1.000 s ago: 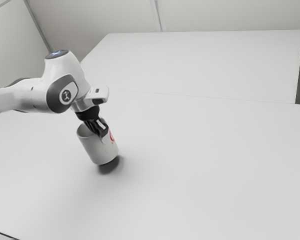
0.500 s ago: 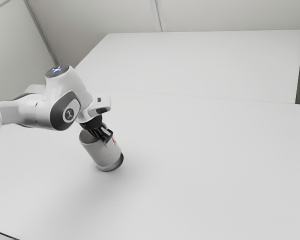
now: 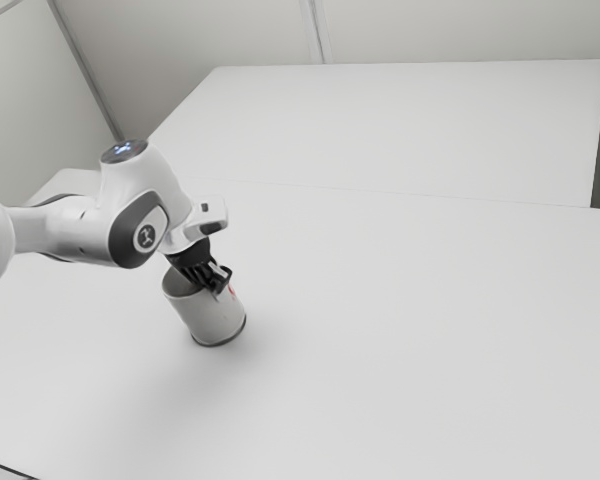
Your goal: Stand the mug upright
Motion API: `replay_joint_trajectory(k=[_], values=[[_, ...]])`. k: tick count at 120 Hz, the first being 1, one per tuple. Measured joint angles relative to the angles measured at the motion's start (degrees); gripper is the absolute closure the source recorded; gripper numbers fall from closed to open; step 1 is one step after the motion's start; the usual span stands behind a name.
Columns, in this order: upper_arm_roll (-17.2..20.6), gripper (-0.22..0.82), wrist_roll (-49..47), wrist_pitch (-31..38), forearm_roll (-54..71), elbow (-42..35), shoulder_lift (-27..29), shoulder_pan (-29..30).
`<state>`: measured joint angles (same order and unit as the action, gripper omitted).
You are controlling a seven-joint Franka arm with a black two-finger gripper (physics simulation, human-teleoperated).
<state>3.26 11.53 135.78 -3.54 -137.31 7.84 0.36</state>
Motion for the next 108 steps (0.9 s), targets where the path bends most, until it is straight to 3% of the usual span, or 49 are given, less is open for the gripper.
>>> replay_joint_trajectory(k=[20, 43, 58, 76, 108], values=[[-0.01, 0.66, -0.66, 0.17, -0.31, -0.38, -0.18, -0.07], [-0.01, 0.34, -1.14, 0.19, -1.07, -0.40, 0.38, -0.42], [-0.01, 0.20, -1.34, 0.01, -1.35, -0.08, 1.41, -0.45], [-0.01, 0.11, -1.45, -2.58, -2.22, 2.65, 2.32, -0.45], [0.07, 0.04, -1.98, -14.25, -3.19, 13.20, 1.69, -0.45]])
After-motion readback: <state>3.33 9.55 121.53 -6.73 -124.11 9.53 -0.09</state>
